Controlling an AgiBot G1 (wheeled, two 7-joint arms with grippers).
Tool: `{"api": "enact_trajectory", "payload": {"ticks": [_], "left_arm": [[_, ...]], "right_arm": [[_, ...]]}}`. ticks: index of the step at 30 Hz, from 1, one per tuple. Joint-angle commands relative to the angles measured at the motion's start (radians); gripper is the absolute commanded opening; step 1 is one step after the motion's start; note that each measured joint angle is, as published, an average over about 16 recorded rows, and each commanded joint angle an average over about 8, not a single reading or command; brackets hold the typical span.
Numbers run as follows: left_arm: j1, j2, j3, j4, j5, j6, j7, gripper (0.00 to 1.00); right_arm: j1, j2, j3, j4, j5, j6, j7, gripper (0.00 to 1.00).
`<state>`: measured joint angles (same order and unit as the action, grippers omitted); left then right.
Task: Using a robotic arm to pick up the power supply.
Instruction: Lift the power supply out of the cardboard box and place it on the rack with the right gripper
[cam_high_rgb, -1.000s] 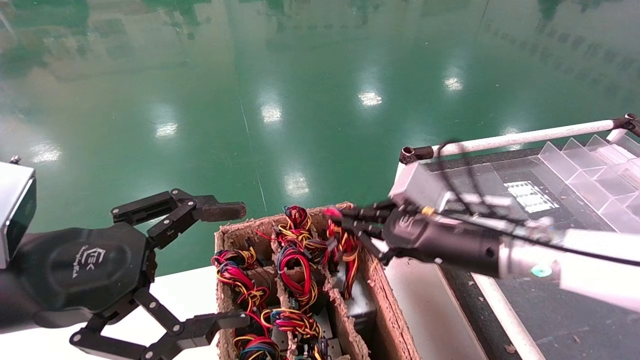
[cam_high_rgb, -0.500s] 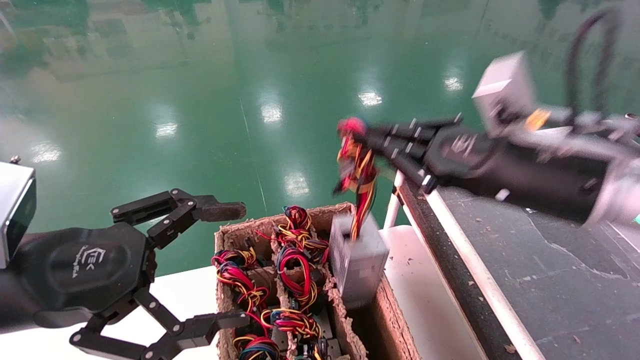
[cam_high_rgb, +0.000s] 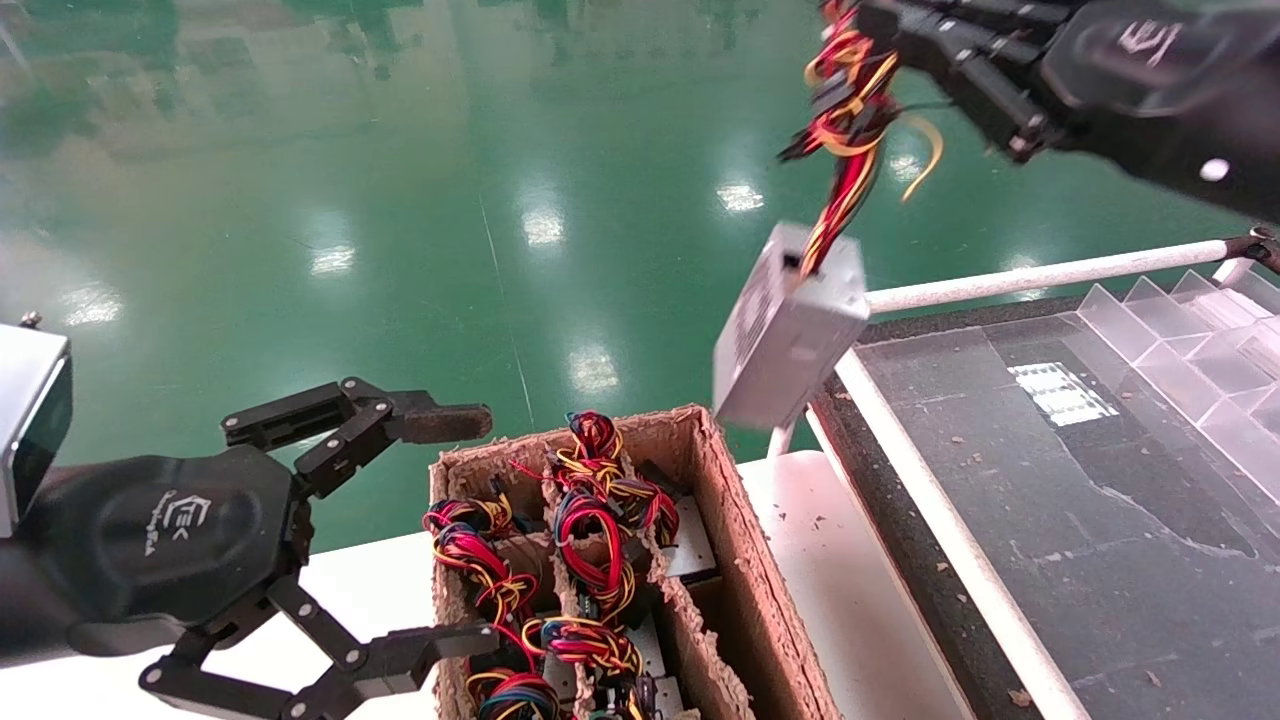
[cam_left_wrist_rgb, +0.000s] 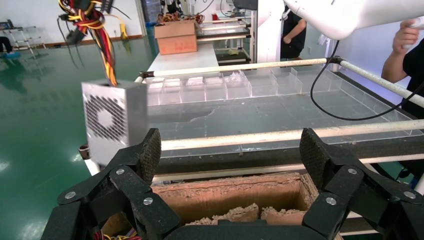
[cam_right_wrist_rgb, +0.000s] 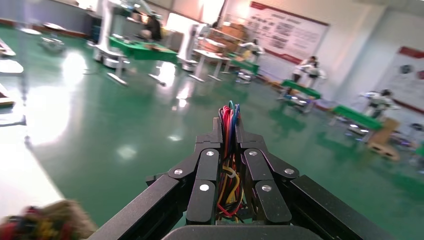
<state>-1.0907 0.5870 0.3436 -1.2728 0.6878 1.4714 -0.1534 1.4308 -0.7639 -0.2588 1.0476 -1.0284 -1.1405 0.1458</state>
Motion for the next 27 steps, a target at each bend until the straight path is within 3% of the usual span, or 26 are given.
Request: {"api": "enact_trajectory", "payload": {"ticks": [1, 15, 27], "left_arm": [[0.0, 0.0, 0.0, 0.0, 0.0, 0.0, 0.0, 1.0], [0.0, 0.0, 0.0, 0.0, 0.0, 0.0, 0.0, 1.0], [0.0, 0.0, 0.001, 0.0, 0.0, 0.0, 0.0, 1.0]], "right_arm": [[0.022, -0.005, 0.004, -0.041, -0.008, -0.001, -0.034, 0.0], [0.095, 0.041, 0.017, -0.365, -0.064, -0.047, -0.26, 0.0], [0.062, 0.08, 0.014, -0.469, -0.075, -0.097, -0.337, 0.0]]}}
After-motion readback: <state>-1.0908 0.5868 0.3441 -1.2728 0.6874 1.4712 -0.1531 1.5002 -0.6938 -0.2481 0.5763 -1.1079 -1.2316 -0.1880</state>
